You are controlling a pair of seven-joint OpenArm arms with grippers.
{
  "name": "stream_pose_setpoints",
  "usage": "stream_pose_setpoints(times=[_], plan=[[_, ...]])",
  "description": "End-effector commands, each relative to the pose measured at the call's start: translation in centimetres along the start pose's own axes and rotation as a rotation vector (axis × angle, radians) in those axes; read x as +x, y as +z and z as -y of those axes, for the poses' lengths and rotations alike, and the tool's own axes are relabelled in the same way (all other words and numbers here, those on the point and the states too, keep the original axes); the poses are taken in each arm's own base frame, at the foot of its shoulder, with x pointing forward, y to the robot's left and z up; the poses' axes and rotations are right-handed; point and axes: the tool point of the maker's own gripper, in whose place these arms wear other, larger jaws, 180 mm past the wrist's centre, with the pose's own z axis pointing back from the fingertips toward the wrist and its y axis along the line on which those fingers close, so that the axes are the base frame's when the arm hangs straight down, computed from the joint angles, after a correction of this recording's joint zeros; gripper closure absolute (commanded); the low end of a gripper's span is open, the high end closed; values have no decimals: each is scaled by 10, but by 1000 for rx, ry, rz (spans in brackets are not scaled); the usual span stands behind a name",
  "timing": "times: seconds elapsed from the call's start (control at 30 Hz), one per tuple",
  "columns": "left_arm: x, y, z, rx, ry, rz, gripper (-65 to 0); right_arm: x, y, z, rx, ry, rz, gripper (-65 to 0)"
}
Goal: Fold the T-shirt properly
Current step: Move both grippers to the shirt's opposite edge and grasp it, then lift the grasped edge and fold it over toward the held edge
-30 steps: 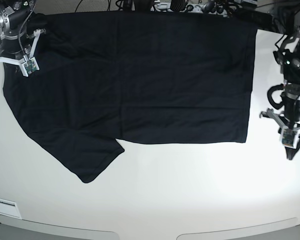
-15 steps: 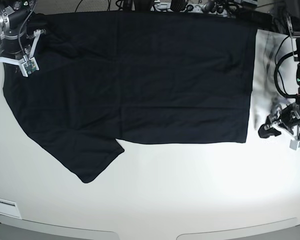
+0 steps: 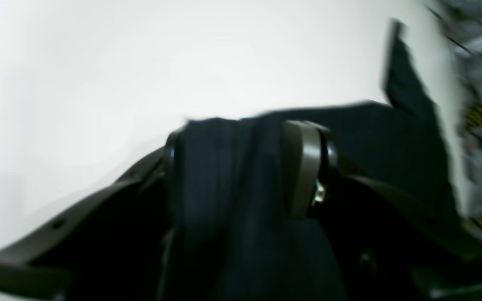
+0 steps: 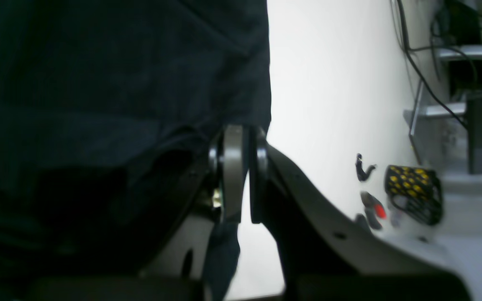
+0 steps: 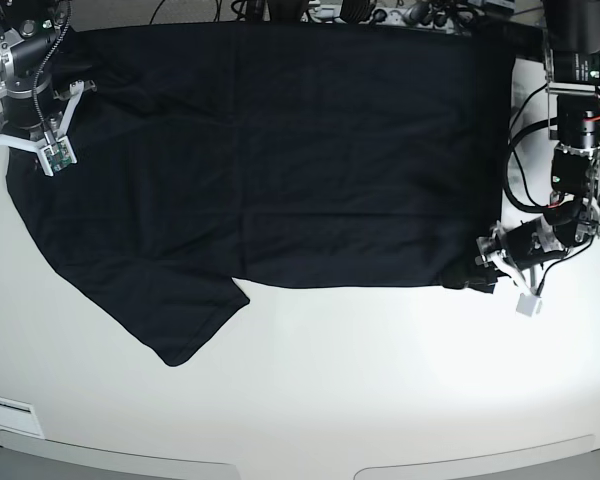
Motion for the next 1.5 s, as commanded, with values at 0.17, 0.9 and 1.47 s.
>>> stream_pose_setpoints(times=[0.17, 0.9, 1.47], plan=[[-26, 10, -18, 87, 5, -166, 0, 60, -14, 39, -76, -97, 205, -102], [-28, 18, -29, 130, -28, -190, 0, 105, -218, 97, 631, -1025, 73, -270], [-26, 18, -28, 128, -34, -186, 0, 110, -210, 11, 871, -970, 69, -131]])
